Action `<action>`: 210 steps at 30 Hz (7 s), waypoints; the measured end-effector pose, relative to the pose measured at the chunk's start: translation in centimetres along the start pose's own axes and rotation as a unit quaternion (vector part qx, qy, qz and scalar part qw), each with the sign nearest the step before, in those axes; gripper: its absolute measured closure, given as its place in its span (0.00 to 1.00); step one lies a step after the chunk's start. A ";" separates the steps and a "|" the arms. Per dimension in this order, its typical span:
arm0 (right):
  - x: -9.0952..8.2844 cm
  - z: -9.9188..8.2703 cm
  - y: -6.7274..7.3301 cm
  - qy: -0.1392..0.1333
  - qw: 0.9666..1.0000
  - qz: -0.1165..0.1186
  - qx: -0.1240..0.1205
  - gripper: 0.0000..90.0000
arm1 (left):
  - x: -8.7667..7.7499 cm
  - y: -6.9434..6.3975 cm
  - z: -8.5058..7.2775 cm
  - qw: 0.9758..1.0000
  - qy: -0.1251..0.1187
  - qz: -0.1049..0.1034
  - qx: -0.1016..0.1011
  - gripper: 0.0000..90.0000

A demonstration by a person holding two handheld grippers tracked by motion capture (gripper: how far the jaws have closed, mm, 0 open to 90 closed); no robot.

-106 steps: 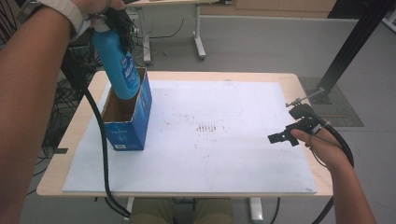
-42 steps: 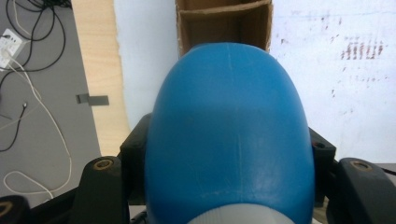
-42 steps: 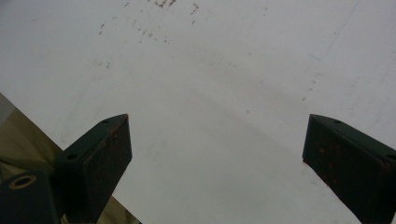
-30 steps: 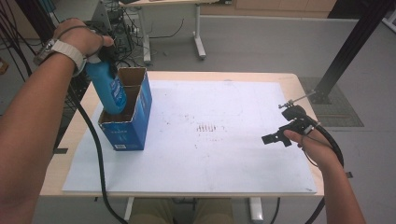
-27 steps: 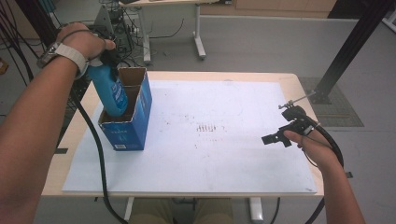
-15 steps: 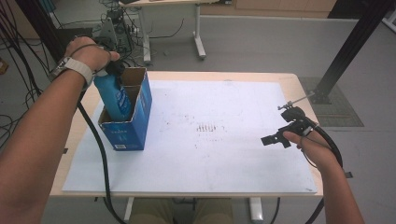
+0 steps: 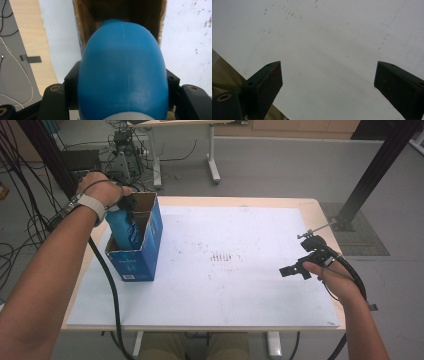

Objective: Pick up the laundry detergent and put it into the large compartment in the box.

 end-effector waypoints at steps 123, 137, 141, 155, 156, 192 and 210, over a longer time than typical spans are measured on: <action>0.1 -0.5 0.0 0.003 1.000 0.000 0.006 0.09 | 7.7 1.2 0.9 0.999 0.026 0.008 0.022 0.43; 0.1 -0.4 0.0 0.004 1.000 0.001 0.005 0.09 | 7.7 1.1 0.8 0.999 0.026 0.009 0.022 0.43; 0.1 -0.4 0.0 0.003 1.000 0.001 0.005 0.09 | 7.7 1.2 0.8 0.999 0.026 0.008 0.022 0.43; 0.1 -0.4 0.1 0.003 1.000 0.000 0.004 0.09 | 7.7 1.2 0.7 0.999 0.026 0.009 0.022 0.43; 0.1 -0.3 0.2 0.003 1.000 0.000 0.004 0.09 | 7.7 1.2 0.7 0.999 0.025 0.009 0.022 0.43; 0.5 0.2 0.6 0.006 1.000 0.003 -0.004 0.09 | 6.7 1.3 -0.1 0.999 0.007 -0.004 0.032 0.32; 0.5 0.0 0.8 0.006 1.000 0.003 -0.006 0.09 | 4.2 1.1 -1.1 0.999 -0.010 -0.015 0.042 0.16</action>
Point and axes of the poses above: each handheld gripper's, and its own axes: x roughly forward along the jaws, z roughly out of its top, y roughly to its left, the point moved 1 cm from there along x, roughly forward along the jaws, and after that the axes turned 15 degrees about -z, right-handed, at the moved point
